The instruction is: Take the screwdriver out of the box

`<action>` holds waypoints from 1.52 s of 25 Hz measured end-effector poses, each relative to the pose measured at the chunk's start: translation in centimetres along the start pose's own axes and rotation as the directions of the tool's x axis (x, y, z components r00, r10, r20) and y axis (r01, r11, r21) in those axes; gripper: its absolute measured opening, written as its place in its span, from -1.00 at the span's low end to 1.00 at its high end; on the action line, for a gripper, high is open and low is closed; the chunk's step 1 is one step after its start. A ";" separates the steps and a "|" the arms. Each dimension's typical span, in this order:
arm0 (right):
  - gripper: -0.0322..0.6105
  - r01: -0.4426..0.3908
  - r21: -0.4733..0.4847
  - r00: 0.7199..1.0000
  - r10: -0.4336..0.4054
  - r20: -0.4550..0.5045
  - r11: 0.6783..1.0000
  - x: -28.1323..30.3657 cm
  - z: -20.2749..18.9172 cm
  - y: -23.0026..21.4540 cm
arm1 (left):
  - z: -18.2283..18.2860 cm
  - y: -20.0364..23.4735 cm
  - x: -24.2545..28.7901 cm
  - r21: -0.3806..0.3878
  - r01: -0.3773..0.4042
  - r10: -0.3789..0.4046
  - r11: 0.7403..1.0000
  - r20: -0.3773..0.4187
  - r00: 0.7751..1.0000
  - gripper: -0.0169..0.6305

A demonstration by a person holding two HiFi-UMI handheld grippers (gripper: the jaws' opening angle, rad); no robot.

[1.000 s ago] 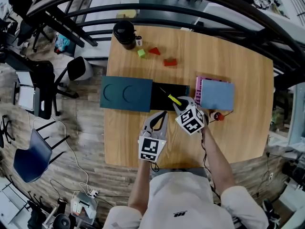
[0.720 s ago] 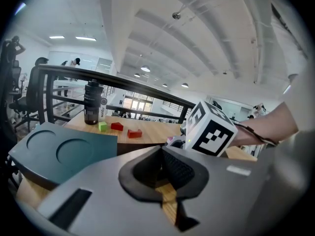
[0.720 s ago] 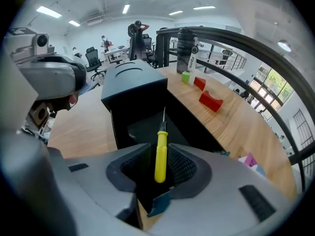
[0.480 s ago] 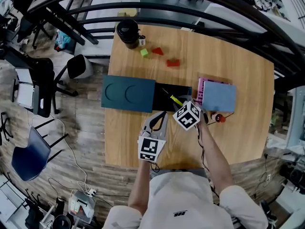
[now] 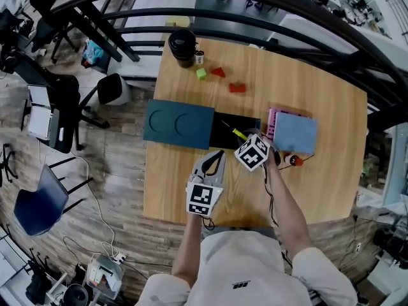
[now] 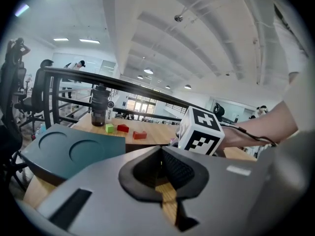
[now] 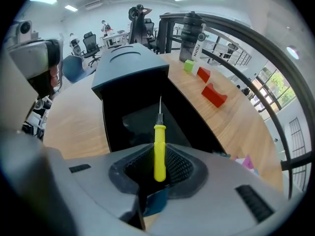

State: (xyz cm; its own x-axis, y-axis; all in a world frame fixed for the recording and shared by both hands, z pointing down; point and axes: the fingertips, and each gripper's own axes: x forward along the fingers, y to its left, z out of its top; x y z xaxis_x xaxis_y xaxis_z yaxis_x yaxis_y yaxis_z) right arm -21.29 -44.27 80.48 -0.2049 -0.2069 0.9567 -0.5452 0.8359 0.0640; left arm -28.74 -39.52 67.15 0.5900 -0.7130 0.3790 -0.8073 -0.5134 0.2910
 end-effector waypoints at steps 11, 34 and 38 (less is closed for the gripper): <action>-0.71 0.048 0.093 0.979 -0.066 0.195 0.994 -6.4 0.0 -0.4 | 1.7 -2.0 -1.5 0.050 -0.003 0.002 0.999 0.024 1.000 -0.91; -0.71 0.015 0.340 0.672 -0.261 0.693 0.940 -30.1 -6.7 1.5 | 9.0 -13.7 -7.1 0.206 -0.016 -0.008 0.978 0.113 0.994 -0.91; -0.71 0.016 0.355 0.609 -0.291 0.738 0.935 -33.2 -8.4 2.1 | 10.6 -16.6 -8.2 0.240 -0.008 -0.029 0.971 0.149 0.988 -0.91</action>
State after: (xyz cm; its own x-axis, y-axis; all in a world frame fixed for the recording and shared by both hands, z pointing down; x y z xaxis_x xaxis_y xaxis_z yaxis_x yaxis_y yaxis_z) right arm -8.75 -31.38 51.23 -0.5660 -0.7441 0.3548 -0.8015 0.5974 -0.0257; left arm -20.36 -30.20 49.91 0.6043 -0.7613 0.2351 -0.7916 -0.6073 0.0682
